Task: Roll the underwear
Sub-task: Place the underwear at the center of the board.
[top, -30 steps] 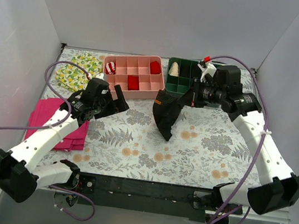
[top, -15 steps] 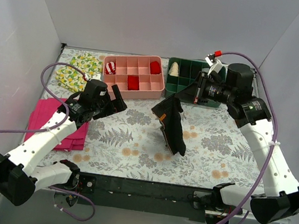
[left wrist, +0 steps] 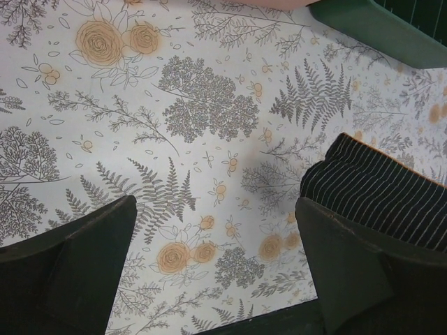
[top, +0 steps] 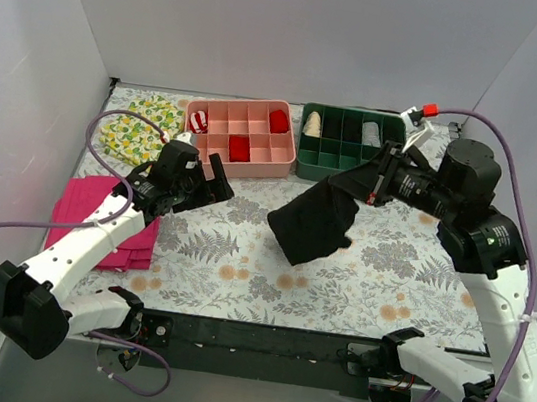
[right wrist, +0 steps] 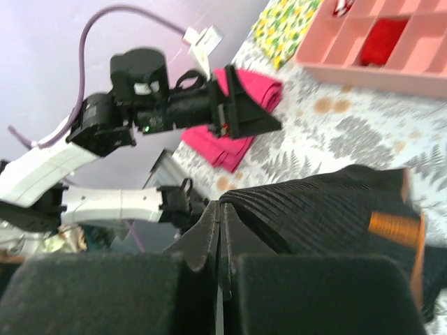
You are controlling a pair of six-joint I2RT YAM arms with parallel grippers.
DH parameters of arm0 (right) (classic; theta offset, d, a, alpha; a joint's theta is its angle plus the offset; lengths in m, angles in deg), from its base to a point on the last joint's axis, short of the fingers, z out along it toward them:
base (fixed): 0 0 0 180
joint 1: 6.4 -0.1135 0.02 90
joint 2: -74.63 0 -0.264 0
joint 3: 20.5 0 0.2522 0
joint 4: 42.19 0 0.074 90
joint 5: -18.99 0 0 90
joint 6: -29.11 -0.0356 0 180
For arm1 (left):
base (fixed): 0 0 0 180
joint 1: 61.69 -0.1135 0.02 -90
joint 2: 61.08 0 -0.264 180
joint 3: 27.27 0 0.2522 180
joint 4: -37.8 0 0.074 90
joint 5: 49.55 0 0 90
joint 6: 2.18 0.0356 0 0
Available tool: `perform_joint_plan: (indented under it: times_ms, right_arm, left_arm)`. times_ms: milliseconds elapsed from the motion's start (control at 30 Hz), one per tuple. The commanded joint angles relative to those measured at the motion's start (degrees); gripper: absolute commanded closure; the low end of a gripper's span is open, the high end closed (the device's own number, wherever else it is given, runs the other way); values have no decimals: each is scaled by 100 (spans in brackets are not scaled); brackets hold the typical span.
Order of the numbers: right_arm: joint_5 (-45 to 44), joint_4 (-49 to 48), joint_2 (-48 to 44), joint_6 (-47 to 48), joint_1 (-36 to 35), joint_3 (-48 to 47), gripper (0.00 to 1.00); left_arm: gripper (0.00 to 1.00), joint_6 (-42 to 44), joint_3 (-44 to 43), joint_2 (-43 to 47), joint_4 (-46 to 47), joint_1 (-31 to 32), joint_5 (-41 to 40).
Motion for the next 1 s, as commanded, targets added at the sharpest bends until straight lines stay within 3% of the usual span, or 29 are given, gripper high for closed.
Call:
perform_joint_plan:
  times_ms: [0, 300, 533, 967]
  right_arm:
    - [286, -529, 200, -326, -457, 231, 99]
    - [506, -969, 851, -239, -714, 56, 99]
    - [445, -987, 738, -125, -731, 301, 99]
    - [-292, 84, -141, 403, -723, 3552, 99]
  left_arm:
    - [2, 159, -208, -33, -50, 13, 3]
    - [2, -52, -94, 257, -252, 13, -217]
    - [2, 18, -138, 301, -384, 4, -446]
    - [2, 378, -190, -138, -217, 4, -16]
